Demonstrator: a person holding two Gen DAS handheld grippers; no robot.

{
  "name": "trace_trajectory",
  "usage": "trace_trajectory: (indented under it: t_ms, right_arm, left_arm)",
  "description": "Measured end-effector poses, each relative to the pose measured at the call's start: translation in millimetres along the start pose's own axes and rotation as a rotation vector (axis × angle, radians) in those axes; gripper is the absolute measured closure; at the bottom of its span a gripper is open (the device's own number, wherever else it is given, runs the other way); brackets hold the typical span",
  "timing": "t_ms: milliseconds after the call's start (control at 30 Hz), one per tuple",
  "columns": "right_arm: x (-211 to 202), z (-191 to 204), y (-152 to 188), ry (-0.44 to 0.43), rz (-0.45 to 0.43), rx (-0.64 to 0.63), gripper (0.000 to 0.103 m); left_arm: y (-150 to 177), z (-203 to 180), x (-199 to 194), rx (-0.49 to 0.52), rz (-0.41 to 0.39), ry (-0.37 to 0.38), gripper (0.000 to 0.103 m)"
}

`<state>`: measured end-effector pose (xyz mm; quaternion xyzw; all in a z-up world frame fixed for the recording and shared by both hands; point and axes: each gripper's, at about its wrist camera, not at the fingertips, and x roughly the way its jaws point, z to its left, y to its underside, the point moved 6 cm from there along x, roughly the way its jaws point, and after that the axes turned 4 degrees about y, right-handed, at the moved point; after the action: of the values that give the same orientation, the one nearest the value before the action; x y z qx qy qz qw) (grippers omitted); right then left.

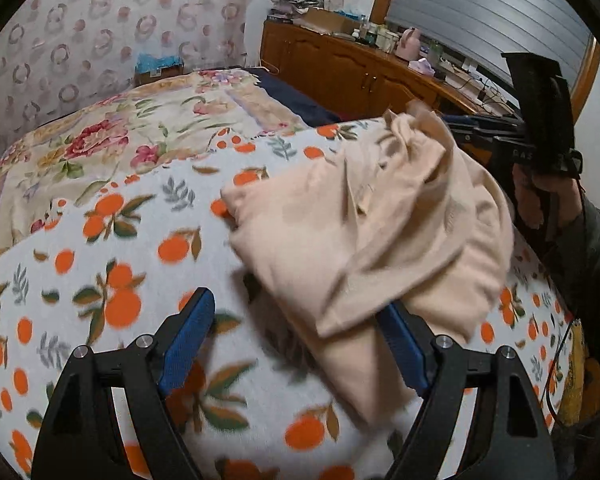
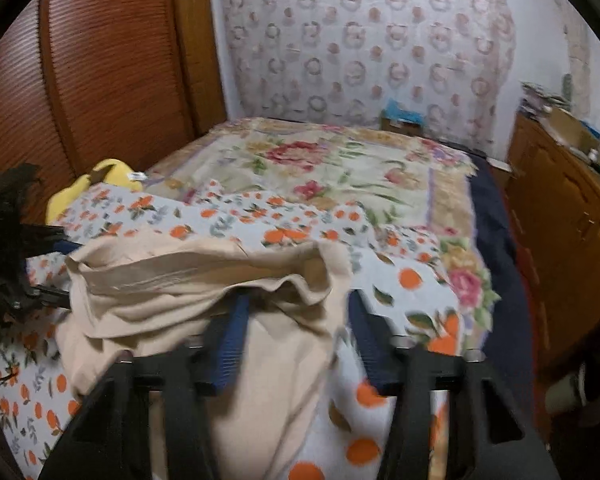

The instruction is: Fold small clothes

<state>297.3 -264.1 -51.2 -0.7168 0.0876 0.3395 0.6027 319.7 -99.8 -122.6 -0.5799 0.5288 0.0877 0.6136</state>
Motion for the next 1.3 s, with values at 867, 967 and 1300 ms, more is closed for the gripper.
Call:
trace_trajectory:
  t_ms: [867,967,1300]
  right_arm:
    - [-46.6,-7.7,-0.5,0.198,-0.050,0.133,0.067]
    - [-63.8,-4.4,28.7,0.163,-0.015,0.140,0.067]
    - [-92.5,22.0,82.6,0.088,0.118,0.086,0.067]
  left_arm:
    - [-17.7,38.2,-36.8,-0.088,-0.147,-0.169,0.030]
    - [-5.2,20.0,-34.8,-0.072,-0.123,-0.126,0.030]
    - [20.0,-18.1,-23.4,-0.054,-0.063,-0.028,0.030]
